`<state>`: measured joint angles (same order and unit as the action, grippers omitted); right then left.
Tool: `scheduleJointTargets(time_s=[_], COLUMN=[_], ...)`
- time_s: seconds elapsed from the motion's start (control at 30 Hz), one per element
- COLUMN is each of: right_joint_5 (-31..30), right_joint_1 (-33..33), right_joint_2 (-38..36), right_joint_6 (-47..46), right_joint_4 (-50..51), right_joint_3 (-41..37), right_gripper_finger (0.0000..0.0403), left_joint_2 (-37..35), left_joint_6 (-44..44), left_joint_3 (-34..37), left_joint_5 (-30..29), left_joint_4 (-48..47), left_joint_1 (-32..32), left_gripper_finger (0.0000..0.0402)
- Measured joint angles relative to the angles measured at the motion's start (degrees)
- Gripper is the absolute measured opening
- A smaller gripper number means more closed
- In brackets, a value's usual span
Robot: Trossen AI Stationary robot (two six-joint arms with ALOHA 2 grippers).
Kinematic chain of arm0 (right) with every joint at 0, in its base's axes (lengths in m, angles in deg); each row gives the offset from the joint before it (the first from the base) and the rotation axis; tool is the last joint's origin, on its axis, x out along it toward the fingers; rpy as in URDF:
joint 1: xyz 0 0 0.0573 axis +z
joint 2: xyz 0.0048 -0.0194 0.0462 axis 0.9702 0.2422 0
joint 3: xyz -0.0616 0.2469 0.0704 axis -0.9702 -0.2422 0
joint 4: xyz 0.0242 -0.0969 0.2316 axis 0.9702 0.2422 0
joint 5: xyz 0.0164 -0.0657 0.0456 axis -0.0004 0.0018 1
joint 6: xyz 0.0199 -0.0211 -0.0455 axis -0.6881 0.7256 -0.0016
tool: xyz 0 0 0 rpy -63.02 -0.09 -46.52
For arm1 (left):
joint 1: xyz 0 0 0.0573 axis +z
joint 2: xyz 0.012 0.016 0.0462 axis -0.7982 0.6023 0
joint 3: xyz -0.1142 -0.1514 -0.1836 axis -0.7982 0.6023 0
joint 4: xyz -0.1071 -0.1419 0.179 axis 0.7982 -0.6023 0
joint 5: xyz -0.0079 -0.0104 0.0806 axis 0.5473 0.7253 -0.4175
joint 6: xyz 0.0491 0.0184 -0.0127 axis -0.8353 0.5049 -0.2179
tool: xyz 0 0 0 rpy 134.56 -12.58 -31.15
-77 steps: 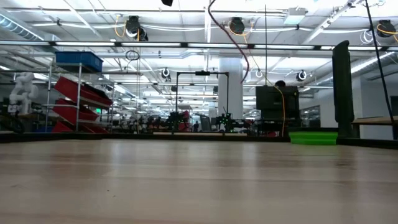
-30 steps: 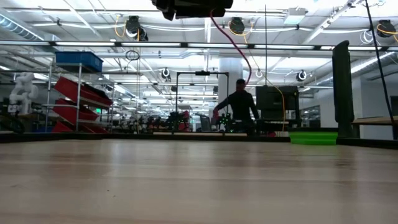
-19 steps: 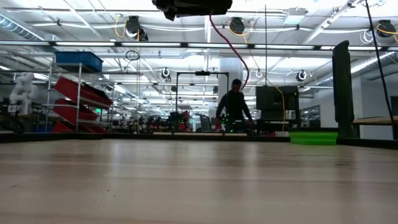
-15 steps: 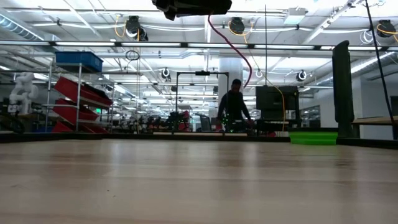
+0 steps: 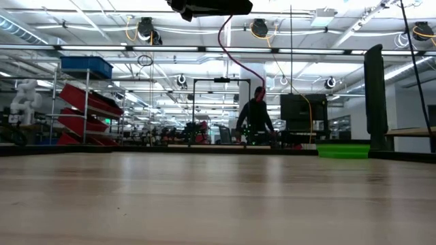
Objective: Coil cords
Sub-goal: Uncoil the red wire from the spool
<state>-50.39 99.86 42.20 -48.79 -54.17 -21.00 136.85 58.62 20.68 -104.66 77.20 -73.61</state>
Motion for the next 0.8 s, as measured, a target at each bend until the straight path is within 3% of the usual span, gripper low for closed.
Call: scheduleJointTargets(time_s=[0.23, 0.4, 0.8], right_joint_5=[0.0, -0.02, -0.44], right_joint_1=[0.0, 0.0, 0.0], right_joint_2=[0.0, 0.0, 0.0], right_joint_6=[0.0, 0.0, 0.0], right_joint_4=[0.55, 1.11, 1.66], right_joint_3=[0.0, 0.0, 0.0], right_gripper_finger=[0.0, 0.0, 0.0], left_joint_2=[-0.02, -0.19, -5.52], left_joint_6=[-0.25, -1.44, -1.09], left_joint_3=[0.0, 0.04, 0.04], left_joint_5=[-0.51, -4.15, -4.83], left_joint_4=[0.0, -0.06, -1.14], left_joint_1=[0.0, 0.0, -2.25], left_gripper_finger=[0.0007, 0.0006, 0.0005])
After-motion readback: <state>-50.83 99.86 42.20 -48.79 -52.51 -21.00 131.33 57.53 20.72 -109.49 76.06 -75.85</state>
